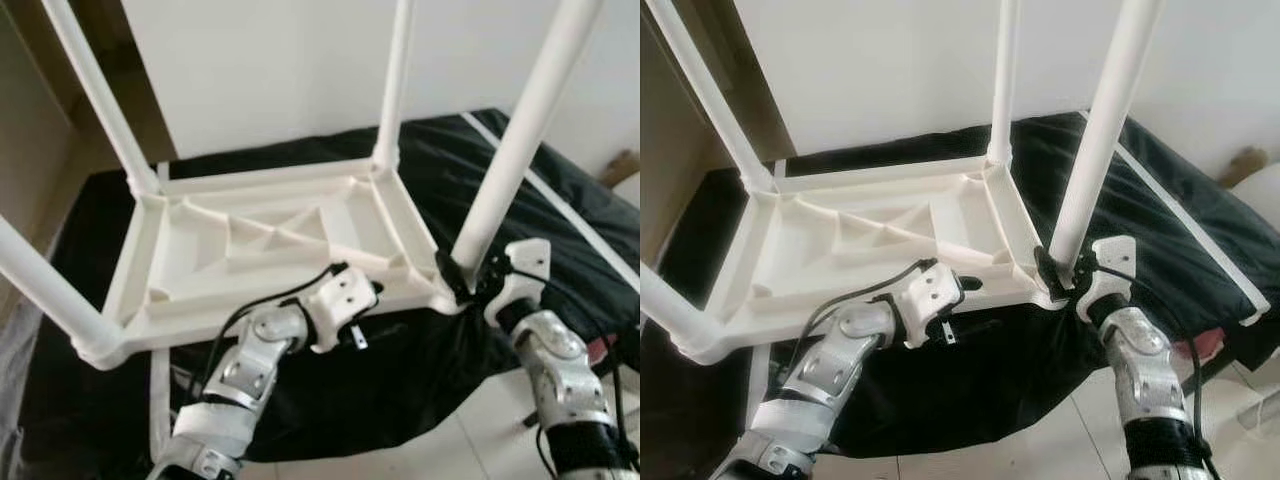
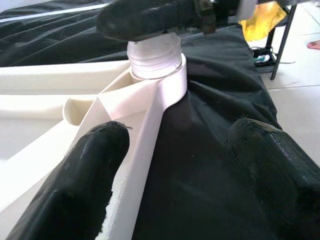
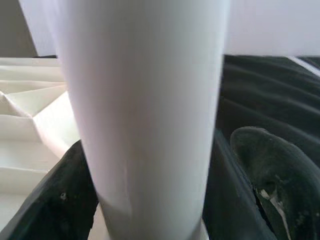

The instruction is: Building children table

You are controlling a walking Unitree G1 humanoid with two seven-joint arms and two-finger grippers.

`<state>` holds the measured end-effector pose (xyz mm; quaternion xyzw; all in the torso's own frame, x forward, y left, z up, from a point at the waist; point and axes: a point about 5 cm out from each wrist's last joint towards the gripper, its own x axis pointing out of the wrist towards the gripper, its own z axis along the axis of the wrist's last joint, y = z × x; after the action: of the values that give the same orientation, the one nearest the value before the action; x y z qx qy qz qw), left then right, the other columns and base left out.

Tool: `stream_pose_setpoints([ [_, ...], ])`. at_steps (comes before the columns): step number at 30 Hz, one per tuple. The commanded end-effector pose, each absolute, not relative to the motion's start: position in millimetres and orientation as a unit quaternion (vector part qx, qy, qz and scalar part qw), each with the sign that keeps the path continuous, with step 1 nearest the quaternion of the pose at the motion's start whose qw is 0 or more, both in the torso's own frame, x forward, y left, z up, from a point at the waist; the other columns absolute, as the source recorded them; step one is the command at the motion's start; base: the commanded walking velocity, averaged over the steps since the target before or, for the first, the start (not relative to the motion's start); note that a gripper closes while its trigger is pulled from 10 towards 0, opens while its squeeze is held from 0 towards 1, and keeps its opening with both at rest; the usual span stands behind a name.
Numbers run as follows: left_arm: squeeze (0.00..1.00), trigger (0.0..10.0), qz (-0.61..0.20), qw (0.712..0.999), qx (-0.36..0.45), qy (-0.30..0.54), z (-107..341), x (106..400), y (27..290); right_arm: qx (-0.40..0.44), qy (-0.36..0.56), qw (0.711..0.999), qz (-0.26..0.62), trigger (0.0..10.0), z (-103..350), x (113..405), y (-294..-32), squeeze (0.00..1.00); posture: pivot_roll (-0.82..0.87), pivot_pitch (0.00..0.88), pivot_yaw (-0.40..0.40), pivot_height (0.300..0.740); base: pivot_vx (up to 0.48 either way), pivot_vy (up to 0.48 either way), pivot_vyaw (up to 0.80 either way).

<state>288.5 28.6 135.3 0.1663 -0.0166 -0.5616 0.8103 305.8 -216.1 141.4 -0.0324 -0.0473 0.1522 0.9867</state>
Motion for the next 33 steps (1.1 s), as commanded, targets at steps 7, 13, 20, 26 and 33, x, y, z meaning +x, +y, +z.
stream_pose_setpoints([
  [7,0.00,10.0,-0.530,0.829,0.175,-0.025,136.3,294.6,28.6,-0.088,-0.023,0.965,0.247,10.0,137.0,326.1,-201.3,0.00,-0.08,0.000,0.049,0.740,0.000,0.000,0.00],
  [13,0.00,10.0,-0.529,0.830,0.175,-0.028,137.5,296.1,28.8,-0.095,-0.019,0.961,0.259,10.0,135.0,327.9,-200.3,0.00,-0.08,0.000,0.049,0.740,0.000,0.000,0.00],
  [20,0.00,10.0,-0.526,0.831,0.176,-0.033,139.6,297.0,27.7,-0.088,0.002,0.956,0.281,0.0,122.8,323.0,-202.6,0.00,-0.08,0.000,0.045,0.740,0.000,0.000,0.00],
  [26,0.00,10.0,-0.527,0.832,0.173,-0.032,138.1,295.6,28.1,-0.081,0.011,0.958,0.276,0.0,116.0,319.1,-205.7,0.00,-0.09,0.000,0.052,0.740,0.000,0.000,0.00],
  [33,0.00,10.0,-0.528,0.830,0.176,-0.027,135.3,296.7,30.2,-0.037,0.000,0.971,0.238,10.0,112.1,314.4,-201.7,0.00,-0.10,0.000,0.059,0.740,0.000,0.000,0.00],
])
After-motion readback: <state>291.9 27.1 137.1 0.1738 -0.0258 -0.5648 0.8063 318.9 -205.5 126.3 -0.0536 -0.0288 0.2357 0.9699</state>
